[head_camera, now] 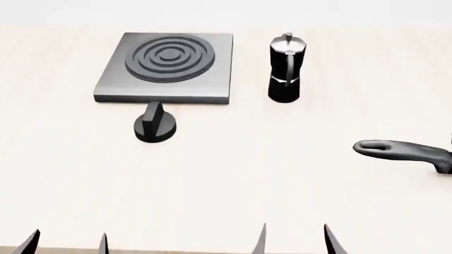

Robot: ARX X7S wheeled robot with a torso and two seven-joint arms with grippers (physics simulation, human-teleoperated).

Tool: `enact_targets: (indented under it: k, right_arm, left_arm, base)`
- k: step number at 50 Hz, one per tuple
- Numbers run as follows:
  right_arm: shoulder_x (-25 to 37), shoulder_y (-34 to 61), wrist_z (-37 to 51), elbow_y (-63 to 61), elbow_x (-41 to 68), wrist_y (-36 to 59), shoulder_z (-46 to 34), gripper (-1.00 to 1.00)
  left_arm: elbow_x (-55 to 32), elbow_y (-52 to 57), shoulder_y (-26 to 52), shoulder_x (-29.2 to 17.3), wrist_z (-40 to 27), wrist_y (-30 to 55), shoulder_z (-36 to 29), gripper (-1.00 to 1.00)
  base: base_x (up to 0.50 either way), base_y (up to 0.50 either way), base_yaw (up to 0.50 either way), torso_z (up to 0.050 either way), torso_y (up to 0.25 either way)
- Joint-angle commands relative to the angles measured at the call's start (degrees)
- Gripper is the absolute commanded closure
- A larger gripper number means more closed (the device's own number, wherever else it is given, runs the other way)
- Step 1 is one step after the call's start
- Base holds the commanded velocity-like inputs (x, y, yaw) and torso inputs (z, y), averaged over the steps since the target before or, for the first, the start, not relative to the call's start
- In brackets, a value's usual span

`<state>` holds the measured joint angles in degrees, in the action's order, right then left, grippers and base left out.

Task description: Put the moka pot on the stove.

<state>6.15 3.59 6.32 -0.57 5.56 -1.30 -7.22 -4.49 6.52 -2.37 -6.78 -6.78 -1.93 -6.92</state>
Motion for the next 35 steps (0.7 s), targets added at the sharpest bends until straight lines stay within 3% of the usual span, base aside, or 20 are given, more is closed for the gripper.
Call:
enact_targets:
  k: [1, 9, 15, 21, 29, 35]
  right_arm:
    - [0.41, -0.32, 0.86, -0.50, 0.36, -0.35, -1.04, -1.00]
    - [0.75, 4.09, 0.22, 4.33, 0.57, -1.15, -1.77, -1.00]
    - [1.61, 1.65, 1.16, -1.31, 1.37, 1.01, -1.52, -1.00]
    - [1.21, 2.76, 0.13, 1.32, 3.48, -1.22, -1.32, -1.00]
    - [1.72, 4.33, 1.20, 2.63, 1.98, -0.31, -2.27, -1.00]
    - [1.94, 4.26, 1.07, 2.77, 2.74, -1.09, -2.29, -1.00]
  left_arm:
    - [-0.55, 1.51, -0.40, -0.74, -0.77, -0.01, -0.60, -1.00]
    - [-1.85, 3.36, 0.08, -1.52, -1.27, 1.17, 0.03, -1.00]
    - [-1.71, 1.80, 0.45, -1.61, -1.26, 0.05, -0.67, -1.00]
    - [-3.63, 3.04, 0.45, -1.93, -0.82, 2.21, -0.79, -1.00]
    - [-0.76, -7.64, 1.39, -1.42, -1.56, -7.98, -1.56, -1.00]
    - [-2.60, -7.49, 0.95, -1.49, -0.99, -7.84, -1.73, -1.00]
  base:
    - [0.11, 0.00, 0.00, 0.000, 0.000]
    - [0.15, 0.00, 0.00, 0.000, 0.000]
    - [0.16, 0.00, 0.00, 0.000, 0.000]
    - [0.16, 0.00, 0.00, 0.000, 0.000]
    - [0.16, 0.00, 0.00, 0.000, 0.000]
    - [0.16, 0.00, 0.00, 0.000, 0.000]
